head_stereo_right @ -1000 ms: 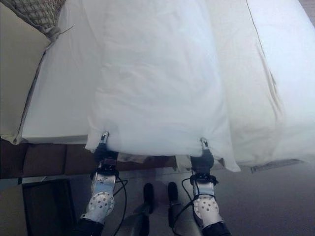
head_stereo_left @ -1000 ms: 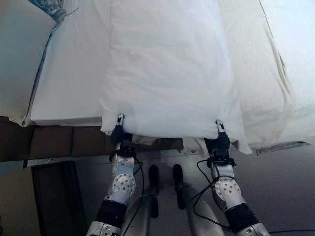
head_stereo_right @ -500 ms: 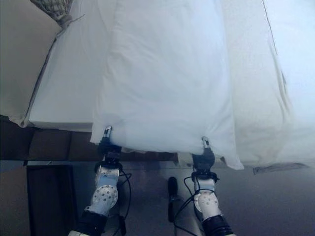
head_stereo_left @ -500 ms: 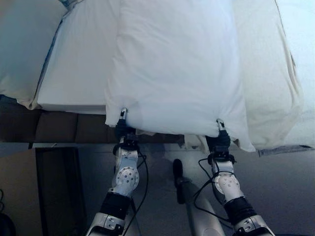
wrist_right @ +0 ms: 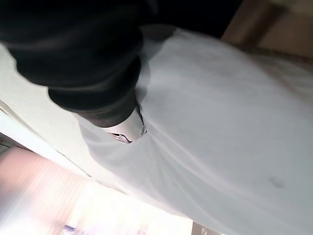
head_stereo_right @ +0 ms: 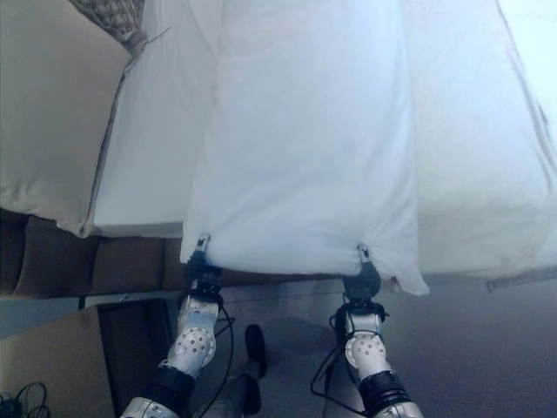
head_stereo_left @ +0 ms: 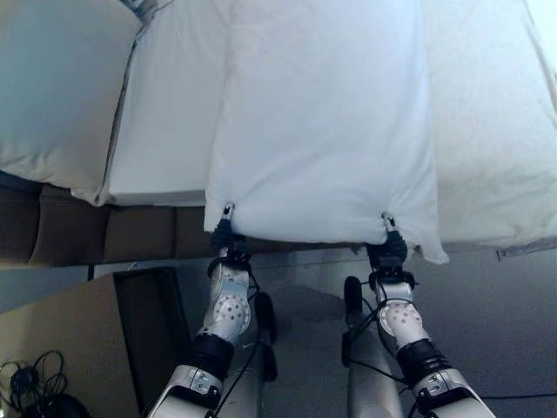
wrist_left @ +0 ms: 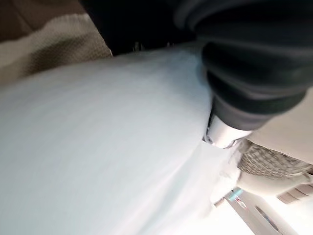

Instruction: Make the bed

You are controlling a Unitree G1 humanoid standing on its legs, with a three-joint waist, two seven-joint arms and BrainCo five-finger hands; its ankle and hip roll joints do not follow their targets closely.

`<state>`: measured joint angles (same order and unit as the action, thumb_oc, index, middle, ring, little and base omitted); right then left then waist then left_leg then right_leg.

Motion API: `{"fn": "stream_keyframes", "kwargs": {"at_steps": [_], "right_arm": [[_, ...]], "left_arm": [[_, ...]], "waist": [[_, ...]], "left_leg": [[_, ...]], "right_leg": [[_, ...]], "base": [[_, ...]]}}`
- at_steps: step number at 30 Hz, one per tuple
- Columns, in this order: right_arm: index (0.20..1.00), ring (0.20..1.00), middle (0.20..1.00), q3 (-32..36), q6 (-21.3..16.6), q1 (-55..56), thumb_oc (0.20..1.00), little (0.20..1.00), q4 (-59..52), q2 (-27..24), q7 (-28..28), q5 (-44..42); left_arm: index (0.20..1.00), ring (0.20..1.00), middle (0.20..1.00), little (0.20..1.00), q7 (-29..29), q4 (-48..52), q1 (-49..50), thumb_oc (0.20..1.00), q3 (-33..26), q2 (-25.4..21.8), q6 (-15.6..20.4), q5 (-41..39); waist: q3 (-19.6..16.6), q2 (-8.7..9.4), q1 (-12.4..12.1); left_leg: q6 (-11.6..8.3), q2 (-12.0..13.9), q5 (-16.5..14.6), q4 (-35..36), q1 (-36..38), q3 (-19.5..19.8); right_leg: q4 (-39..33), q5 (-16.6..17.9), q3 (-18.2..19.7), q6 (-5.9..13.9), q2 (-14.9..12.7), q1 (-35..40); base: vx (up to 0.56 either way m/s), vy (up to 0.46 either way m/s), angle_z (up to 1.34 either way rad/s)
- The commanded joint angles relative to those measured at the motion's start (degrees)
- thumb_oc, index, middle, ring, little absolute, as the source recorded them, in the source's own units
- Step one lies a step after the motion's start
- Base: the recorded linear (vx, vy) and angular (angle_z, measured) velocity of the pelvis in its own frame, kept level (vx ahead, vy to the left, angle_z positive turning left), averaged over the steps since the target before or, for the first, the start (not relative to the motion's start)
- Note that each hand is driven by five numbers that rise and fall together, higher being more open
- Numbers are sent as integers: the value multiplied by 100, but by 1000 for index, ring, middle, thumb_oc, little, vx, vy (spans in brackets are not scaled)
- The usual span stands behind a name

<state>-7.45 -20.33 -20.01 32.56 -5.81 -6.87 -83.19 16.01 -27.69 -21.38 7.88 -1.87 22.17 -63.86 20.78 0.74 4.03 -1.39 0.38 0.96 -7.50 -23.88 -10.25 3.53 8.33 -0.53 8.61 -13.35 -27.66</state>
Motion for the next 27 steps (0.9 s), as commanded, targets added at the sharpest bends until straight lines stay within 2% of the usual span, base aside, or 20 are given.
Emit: {"fn": "stream_keyframes", "kwargs": {"at_steps": [1, 8, 11, 14, 16, 17, 20, 21, 22, 23, 24, 27], "right_arm": [[200, 200, 200, 5, 99, 472, 200, 200, 417, -120, 11, 308], [200, 200, 200, -96, 374, 385, 200, 200, 1667, -77, 277, 777], [200, 200, 200, -92, 497, 322, 200, 200, 2142, -87, 475, 960], [200, 200, 200, -168, 794, 259, 200, 200, 2771, -119, 614, 1338], [200, 200, 200, -167, 827, 258, 200, 200, 2854, -114, 628, 1406], [200, 200, 200, -135, 879, 236, 200, 200, 3065, -131, 730, 1531], [200, 200, 200, -35, 859, 233, 200, 200, 3158, -104, 789, 1473], [200, 200, 200, -9, 891, 245, 200, 200, 3208, -102, 773, 1511], [244, 244, 244, -7, 892, 246, 244, 244, 3210, -103, 770, 1511], [909, 909, 909, -33, 931, 252, 909, 909, 3229, -112, 753, 1606], [1000, 1000, 1000, -30, 932, 252, 1000, 1000, 3232, -112, 751, 1609], [1000, 1000, 1000, -25, 967, 244, 1000, 1000, 3236, -145, 701, 1656]], "left_arm": [[200, 200, 200, 200, 471, -274, -58, 200, -852, -161, 752, -52], [200, 200, 200, 200, 699, -1790, -362, 200, -1271, -103, 604, 62], [200, 200, 200, 200, 822, -2586, -516, 200, -1406, -119, 370, 176], [200, 200, 200, 200, 961, -3617, -617, 200, -1565, -142, -128, 236], [200, 200, 200, 200, 943, -3697, -626, 200, -1576, -131, -179, 201], [200, 200, 200, 200, 934, -3939, -631, 200, -1580, -112, -324, 153], [200, 200, 200, 200, 914, -3977, -637, 200, -1581, -43, -362, 26], [291, 291, 291, 291, 863, -3983, -612, 291, -1534, -22, -392, 7], [379, 379, 379, 379, 862, -3983, -610, 379, -1532, -21, -393, 6], [809, 809, 809, 809, 798, -3959, -586, 809, -1464, 6, -420, -23], [1000, 1000, 1000, 1000, 796, -3958, -583, 1000, -1461, 7, -420, -26], [1000, 1000, 1000, 1000, 693, -3921, -553, 1000, -1361, 24, -449, -29]], "waist": [[-143, -18, -43], [-75, 8, -8], [7, -30, 30], [36, -69, 76], [21, -77, 89], [-2, -91, 112], [-10, -119, 133], [-20, -130, 149], [-21, -131, 148], [-30, -132, 144], [-30, -134, 144], [-45, -145, 141]], "left_leg": [[-102, 143, 210, 399, -95, 136], [-248, 269, 332, 243, -346, 173], [-284, 315, 290, 100, -407, 168], [-320, 409, 250, 8, -389, 174], [-329, 425, 289, 17, -418, 169], [-347, 448, 315, 51, -394, 169], [-368, 466, 350, 115, -353, 181], [-376, 482, 365, 145, -333, 180], [-376, 482, 367, 149, -331, 182], [-385, 494, 381, 156, -327, 190], [-386, 494, 382, 158, -325, 193], [-385, 493, 387, 198, -281, 219]], "right_leg": [[-460, 264, -100, 169, 67, 179], [-163, 125, -145, 106, 155, -52], [131, -47, -136, 58, 189, -159], [365, -198, -125, -1, 263, -215], [353, -184, -137, -10, 264, -234], [335, -202, -146, -17, 277, -207], [315, -224, -176, -21, 291, -165], [321, -232, -184, -25, 302, -156], [321, -233, -185, -25, 303, -154], [336, -249, -185, -32, 318, -143], [338, -251, -188, -33, 318, -141], [340, -258, -197, -30, 308, -102]], "base": [[7, -68, -22], [-14, -65, -8], [-23, -39, 1], [-7, -47, 3], [5, -38, 3], [12, -23, 4], [9, -21, 3], [2, -13, 4], [0, -29, 5], [0, -18, 5], [-1, -19, 4], [1, -4, 1]]}}
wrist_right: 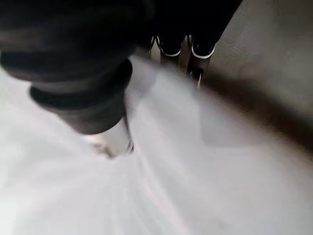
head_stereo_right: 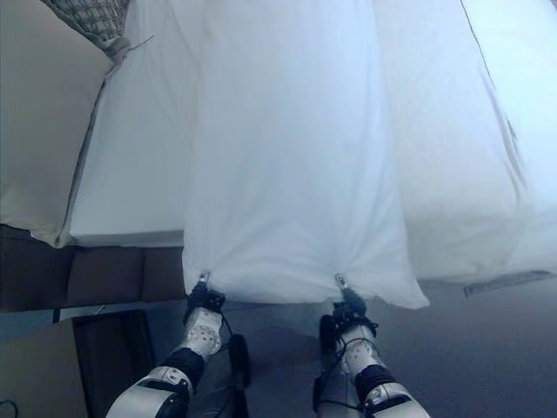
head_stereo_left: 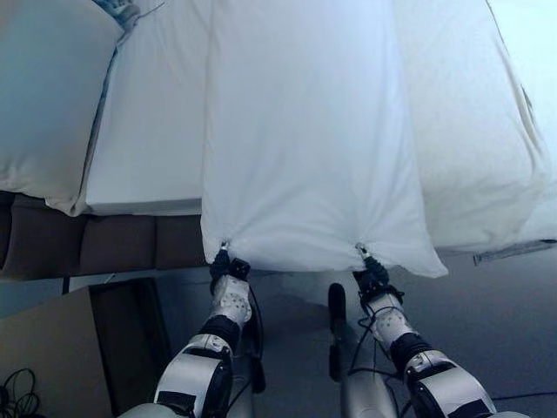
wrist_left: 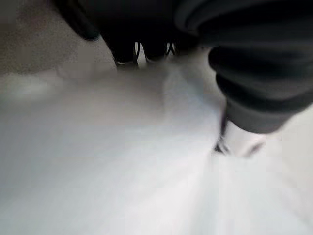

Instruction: Make the bed

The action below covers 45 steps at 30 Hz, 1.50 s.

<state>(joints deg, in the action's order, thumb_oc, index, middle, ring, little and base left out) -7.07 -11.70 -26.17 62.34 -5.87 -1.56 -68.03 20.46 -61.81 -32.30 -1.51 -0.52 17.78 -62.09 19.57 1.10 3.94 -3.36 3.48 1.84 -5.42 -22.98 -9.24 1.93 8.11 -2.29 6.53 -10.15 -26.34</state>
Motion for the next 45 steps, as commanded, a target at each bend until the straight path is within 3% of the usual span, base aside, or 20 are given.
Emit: {"fn": "stream_keyframes", "kwargs": {"at_steps": [1, 5, 7, 11, 12, 15, 16, 17, 18, 19, 20, 24, 27, 34, 38, 45], "right_arm": [[1000, 1000, 1000, -62, 110, 850, 1000, 1000, 307, -169, 148, 188], [1000, 1000, 1000, -124, 112, 877, 1000, 1000, 270, -220, 118, 451], [1000, 1000, 1000, -431, 210, 958, 1000, 1000, 282, -310, 29, 1229], [1000, 1000, 1000, -487, 186, 1101, 1000, 1000, 190, -359, -103, 1265], [1000, 1000, 1000, -616, 151, 1226, 1000, 1000, -64, -401, -208, 1478], [1000, 1000, 1000, -754, 107, 1386, 1000, 1000, -391, -486, -323, 1688], [1000, 1000, 1000, -897, 62, 1518, 1000, 1000, -812, -571, -349, 1930], [1000, 1000, 1000, -898, 63, 1522, 1000, 1000, -814, -570, -347, 1930], [1000, 1000, 1000, -984, -45, 1581, 1000, 1000, -1170, -641, -397, 2038], [1000, 1000, 1000, -985, -45, 1584, 1000, 1000, -1172, -640, -396, 2039], [1000, 1000, 1000, -1135, -145, 1576, 1000, 1000, -1654, -796, -459, 2330], [1000, 1000, 1000, -1324, -259, 1457, 1000, 1000, -2093, -991, -469, 2739], [1000, 1000, 1000, -1629, -330, 904, 1000, 1000, -2531, -1314, -547, 3302], [1000, 1000, 1000, -2005, -303, -488, 1000, 1000, -2449, -1521, -657, 3462], [1000, 1000, 1000, -2063, -315, -999, 1000, 1000, -2374, -1576, -586, 3406], [1000, 1000, 1000, -2005, -413, -2434, 1000, 1000, -1713, -1582, -321, 2860]], "left_arm": [[1000, 1000, 1000, 1000, 146, -458, 567, 1000, -343, -100, -42, -187], [1000, 1000, 1000, 1000, -80, -221, 718, 1000, -182, -38, -30, -217], [1000, 1000, 1000, 1000, -305, -17, 945, 1000, 70, -69, -95, 71], [1000, 1000, 1000, 1000, -523, 303, 1255, 1000, 301, -95, -127, 288], [1000, 1000, 1000, 1000, -617, 754, 1526, 1000, 615, -210, -124, 784], [1000, 1000, 1000, 1000, -746, 1168, 1812, 1000, 925, -389, -203, 1296], [1000, 1000, 1000, 1000, -858, 1813, 2112, 1000, 1238, -668, -274, 1915], [1000, 1000, 1000, 1000, -857, 1817, 2116, 1000, 1239, -669, -276, 1916], [1000, 1000, 1000, 1000, -1020, 2151, 2252, 1000, 1435, -999, -261, 2645], [1000, 1000, 1000, 1000, -1019, 2153, 2254, 1000, 1435, -1000, -262, 2645], [1000, 1000, 1000, 1000, -1381, 2489, 2294, 1000, 1649, -1317, -190, 3231], [1000, 1000, 1000, 1000, -1724, 2707, 2202, 1000, 1783, -1533, -41, 3422], [1000, 1000, 1000, 1000, -2025, 2960, 1643, 1000, 2073, -1788, 100, 3771], [1000, 1000, 1000, 1000, -2326, 2767, 52, 1000, 2790, -2109, 77, 4215], [1000, 1000, 1000, 1000, -2268, 2656, -554, 1000, 2979, -2167, 68, 4309], [1000, 1000, 1000, 1000, -1835, 1878, -1941, 1000, 3235, -2442, 234, 4513]], "waist": [[53, -200, 146], [37, -219, 128], [37, -227, 91], [58, -224, 53], [87, -231, 37], [115, -245, 26], [153, -255, 14], [148, -255, 15], [159, -256, -5], [159, -256, -5], [154, -256, -13], [137, -247, -34], [148, -231, -30], [277, -183, 20], [249, -189, 51], [305, -167, 28]], "left_leg": [[-194, 163, 307, 5, -351, 123], [-187, 144, 325, 60, -283, 154], [-175, 145, 353, 103, -245, 185], [-156, 141, 363, 118, -223, 214], [-153, 138, 385, 120, -244, 241], [-153, 143, 407, 125, -271, 268], [-151, 142, 424, 116, -298, 285], [-151, 142, 424, 114, -302, 287], [-153, 145, 430, 127, -313, 288], [-153, 145, 429, 128, -312, 288], [-157, 140, 428, 121, -340, 288], [-154, 138, 400, 64, -409, 284], [-160, 129, 342, -95, -594, 276], [-116, 191, 122, -806, -1269, 271], [-100, 213, 28, -1077, -1610, 284], [-114, 387, -335, -2436, -2832, 347]], "right_leg": [[490, -236, -33, 176, -28, -185], [447, -227, -63, 178, -46, -88], [438, -232, -94, 171, -34, -44], [409, -234, -132, 180, -35, 13], [405, -230, -151, 178, -34, 15], [400, -229, -174, 177, -30, 12], [406, -226, -197, 179, -30, -6], [406, -226, -198, 179, -31, -8], [380, -227, -210, 184, -35, -1], [379, -228, -210, 184, -36, 0], [359, -227, -206, 193, -44, -20], [396, -253, -187, 197, -47, -107], [537, -293, -118, 187, -26, -333], [1239, -426, 9, 156, 11, -1088], [1471, -477, 49, 153, 29, -1436], [2883, -833, 107, 62, 34, -2704]], "base": [[0, 0, 0], [0, 0, 0], [6, -36, 2], [2, -20, 6], [-8, -17, 7], [-11, -23, 11], [0, 0, 0], [3, -17, 3], [0, 0, 0], [0, 0, 0], [0, 0, 0], [0, 0, 0], [0, 0, 0], [-54, 3, -1], [-52, 5, 6], [-43, -3, 0]]}}
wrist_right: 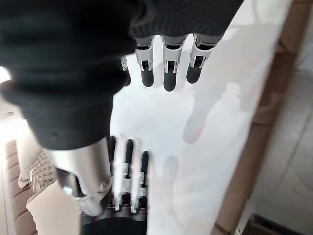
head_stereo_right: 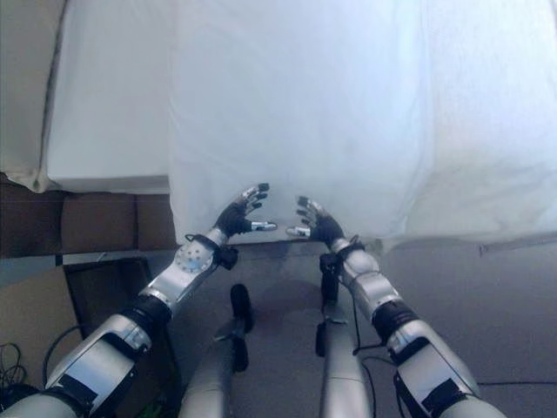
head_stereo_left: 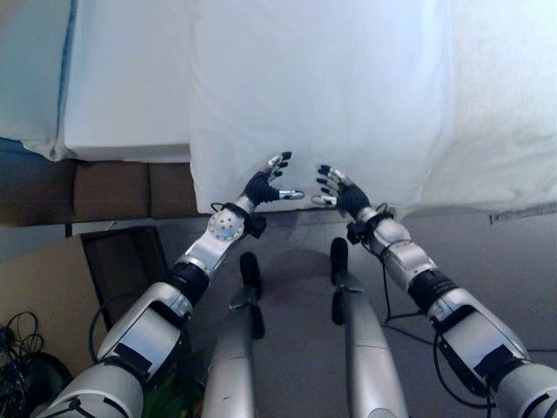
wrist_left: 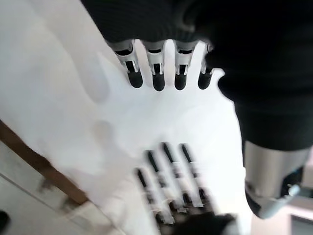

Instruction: Make the bed

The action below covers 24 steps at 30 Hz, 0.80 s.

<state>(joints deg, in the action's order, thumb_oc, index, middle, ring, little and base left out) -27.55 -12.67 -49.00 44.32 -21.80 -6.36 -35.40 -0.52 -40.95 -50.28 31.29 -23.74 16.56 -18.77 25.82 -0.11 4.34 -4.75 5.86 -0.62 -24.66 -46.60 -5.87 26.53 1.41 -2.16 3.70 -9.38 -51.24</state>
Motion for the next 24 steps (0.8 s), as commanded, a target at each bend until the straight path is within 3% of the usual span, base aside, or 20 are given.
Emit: {"fn": "stream_keyframes", "kwargs": {"at_steps": [1, 7, 16, 24], "right_arm": [[1000, 1000, 1000, 44, -317, -154, 1000, 1000, 92, 12, 157, -404], [1000, 1000, 1000, 44, -321, -1110, 1000, 1000, 950, -20, 391, -802], [1000, 1000, 1000, -31, -202, -2334, 1000, 1000, 2080, -378, 595, -1162], [1000, 1000, 1000, 19, -194, -2658, 1000, 1000, 2367, -1205, 848, -1001]], "left_arm": [[1000, 1000, 1000, 1000, 263, -210, -146, 1000, -44, -122, 357, 180], [1000, 1000, 1000, 1000, 743, -1151, -933, 1000, -33, -395, 326, 372], [1000, 1000, 1000, 1000, 945, -2273, -2102, 1000, 160, -855, 174, 362], [1000, 1000, 1000, 1000, 1252, -2385, -2486, 1000, -50, -1433, 198, 74]], "waist": [[-346, -46, -10], [-383, -1, -45], [-430, 73, 10], [-447, 56, 30]], "left_leg": [[26, 146, -78, -511, -505, 10], [62, 173, -285, -1175, -1057, 75], [49, 195, -224, -947, -1082, -23], [9, 182, -136, -695, -997, -9]], "right_leg": [[423, -155, 96, 345, -44, -250], [1081, -412, 65, 259, -58, -778], [780, -294, 62, 304, -92, -809], [532, -254, 40, 317, -89, -710]], "base": [[0, 0, 0], [0, 0, 0], [0, 10, -4], [4, -6, -1]]}}
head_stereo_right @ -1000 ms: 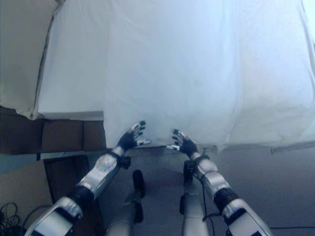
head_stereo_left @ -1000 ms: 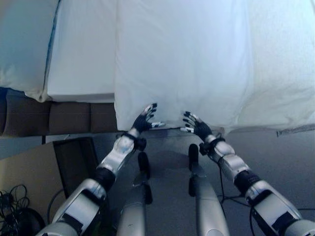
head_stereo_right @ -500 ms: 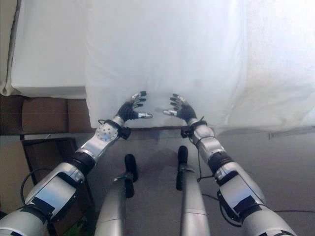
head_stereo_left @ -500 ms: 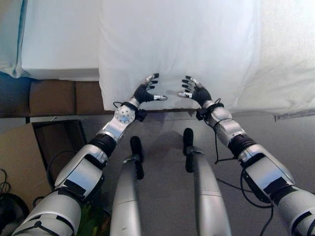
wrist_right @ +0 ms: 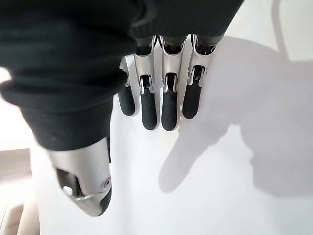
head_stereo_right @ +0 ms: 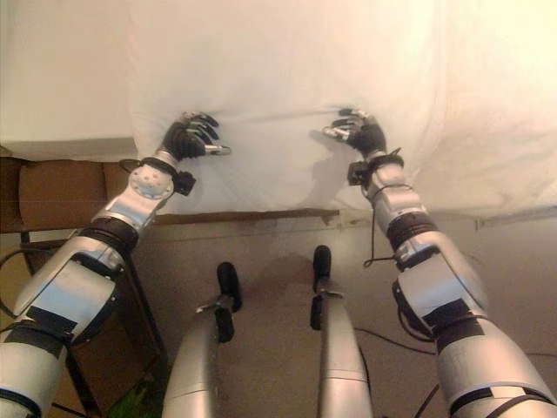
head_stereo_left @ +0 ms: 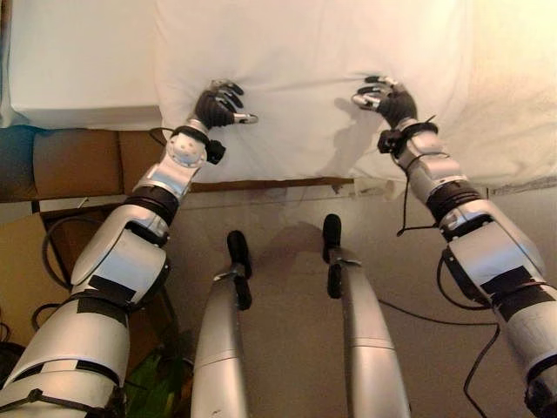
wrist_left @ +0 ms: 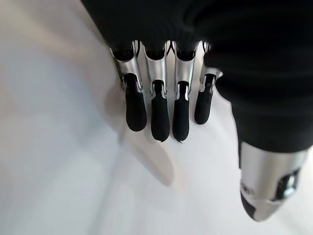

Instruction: Make the bed

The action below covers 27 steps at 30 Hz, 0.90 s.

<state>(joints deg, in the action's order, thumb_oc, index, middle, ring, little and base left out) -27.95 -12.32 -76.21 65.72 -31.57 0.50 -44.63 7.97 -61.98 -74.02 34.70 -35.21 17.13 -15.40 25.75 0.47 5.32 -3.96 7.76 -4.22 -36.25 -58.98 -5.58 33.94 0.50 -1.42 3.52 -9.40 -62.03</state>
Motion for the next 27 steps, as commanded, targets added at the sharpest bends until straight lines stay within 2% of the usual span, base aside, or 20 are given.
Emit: {"fn": "stream_keyframes", "kwargs": {"at_steps": [1, 8, 12, 15, 16, 17, 19, 21, 22, 23, 24, 25, 26, 27], "right_arm": [[1000, 1000, 1000, 93, -214, 97, 1000, 1000, 274, -338, 212, -52], [1000, 1000, 1000, 702, -246, 779, 1000, 1000, 220, -843, 733, 70], [1000, 1000, 1000, 1249, -328, 1618, 1000, 1000, -76, -715, 860, -33], [1000, 1000, 1000, 1632, -357, 2331, 1000, 1000, -432, -522, 902, -68], [1000, 1000, 1000, 1738, -340, 2653, 1000, 1000, -496, -418, 897, -54], [1000, 1000, 1000, 1889, -321, 3172, 1000, 1000, -553, -177, 851, -21], [1000, 1000, 1000, 2040, -340, 3659, 1000, 1000, -651, 34, 773, -54], [1000, 1000, 1000, 2118, -345, 4120, 1000, 1000, -646, 314, 634, -61], [1000, 1000, 1000, 2117, -345, 4144, 1000, 1000, -657, 316, 636, -60], [1000, 1000, 1000, 2213, -378, 4520, 1000, 1000, -655, 556, 508, -39], [1000, 1000, 1000, 2213, -379, 4538, 1000, 1000, -662, 556, 508, -39], [1000, 1000, 1000, 2212, -372, 4778, 1000, 1000, -695, 711, 462, -44], [1000, 1000, 1000, 2241, -394, 5071, 1000, 1000, -588, 989, 382, 1], [1000, 1000, 1000, 2243, -395, 5082, 1000, 1000, -592, 991, 382, 1]], "left_arm": [[1000, 1000, 1000, 1000, 463, -268, -107, 1000, -441, -362, 139, -291], [1000, 1000, 1000, 1000, 1355, 397, 522, 1000, -1164, -724, 179, -218], [1000, 1000, 1000, 1000, 1671, 756, 1397, 1000, -1751, -775, 196, -87], [1000, 1000, 1000, 1000, 1689, 1059, 2178, 1000, -2203, -695, 171, -59], [1000, 1000, 1000, 1000, 1678, 1107, 2480, 1000, -2333, -594, 165, -61], [1000, 1000, 1000, 1000, 1566, 1166, 2997, 1000, -2490, -369, 145, -29], [1000, 1000, 1000, 1000, 1463, 1248, 3423, 1000, -2610, -100, 169, -119], [1000, 1000, 1000, 1000, 1233, 1248, 3875, 1000, -2632, 266, 221, -219], [1000, 1000, 1000, 1000, 1231, 1257, 3896, 1000, -2630, 269, 221, -220], [1000, 1000, 1000, 1000, 974, 1065, 4270, 1000, -2656, 607, 237, -349], [1000, 1000, 1000, 1000, 973, 1069, 4284, 1000, -2653, 610, 239, -350], [1000, 1000, 1000, 1000, 880, 1036, 4455, 1000, -2685, 808, 221, -484], [1000, 1000, 1000, 1000, 728, 819, 4730, 1000, -2459, 1059, 182, -179], [1000, 1000, 1000, 1000, 731, 821, 4737, 1000, -2455, 1060, 183, -176]], "waist": [[-450, -8, -66], [-384, -77, -54], [-420, -46, -88], [-474, -45, -136], [-494, -39, -155], [-530, -53, -189], [-600, -58, -214], [-679, -65, -242], [-666, -68, -240], [-772, -65, -259], [-758, -68, -260], [-822, -67, -254], [-943, -62, -248], [-933, -61, -252]], "left_leg": [[-81, -8, 242, 500, 245, -30], [-190, -39, 569, 1370, 765, -3], [-244, -93, 738, 1797, 1274, 46], [-278, -148, 856, 2210, 1790, 76], [-294, -171, 922, 2376, 2014, 77], [-318, -192, 1025, 2826, 2575, 110], [-329, -192, 1155, 3113, 2950, 124], [-323, -179, 1233, 3429, 3407, 132], [-324, -178, 1241, 3458, 3456, 133], [-342, -165, 1297, 3647, 3811, 135], [-343, -164, 1304, 3671, 3854, 136], [-324, -152, 1288, 3757, 4035, 135], [-340, -128, 1329, 3899, 4316, 126], [-341, -127, 1334, 3916, 4346, 124]], "right_leg": [[-248, -158, -51, 337, -94, 388], [-904, -35, -190, 363, -65, 931], [-1285, 68, -254, 368, -19, 1443], [-1637, 159, -308, 397, -9, 1940], [-1765, 201, -338, 413, -11, 2164], [-2049, 228, -396, 439, -8, 2685], [-2258, 304, -450, 446, -21, 3043], [-2519, 345, -513, 473, -20, 3531], [-2550, 353, -521, 474, -16, 3583], [-2708, 384, -578, 492, -7, 3948], [-2731, 390, -584, 493, -4, 3992], [-2817, 388, -610, 494, 6, 4189], [-2953, 418, -623, 510, 4, 4456], [-2971, 423, -625, 510, 6, 4486]], "base": [[15, -40, 0], [13, -49, 7], [20, -51, 10], [55, -48, -4], [115, -59, -3], [121, -44, 0], [114, -24, 6], [99, -12, 14], [110, 4, 18], [70, 13, 17], [107, 17, 16], [78, 30, 6], [78, 30, 5], [94, 46, 5]]}}
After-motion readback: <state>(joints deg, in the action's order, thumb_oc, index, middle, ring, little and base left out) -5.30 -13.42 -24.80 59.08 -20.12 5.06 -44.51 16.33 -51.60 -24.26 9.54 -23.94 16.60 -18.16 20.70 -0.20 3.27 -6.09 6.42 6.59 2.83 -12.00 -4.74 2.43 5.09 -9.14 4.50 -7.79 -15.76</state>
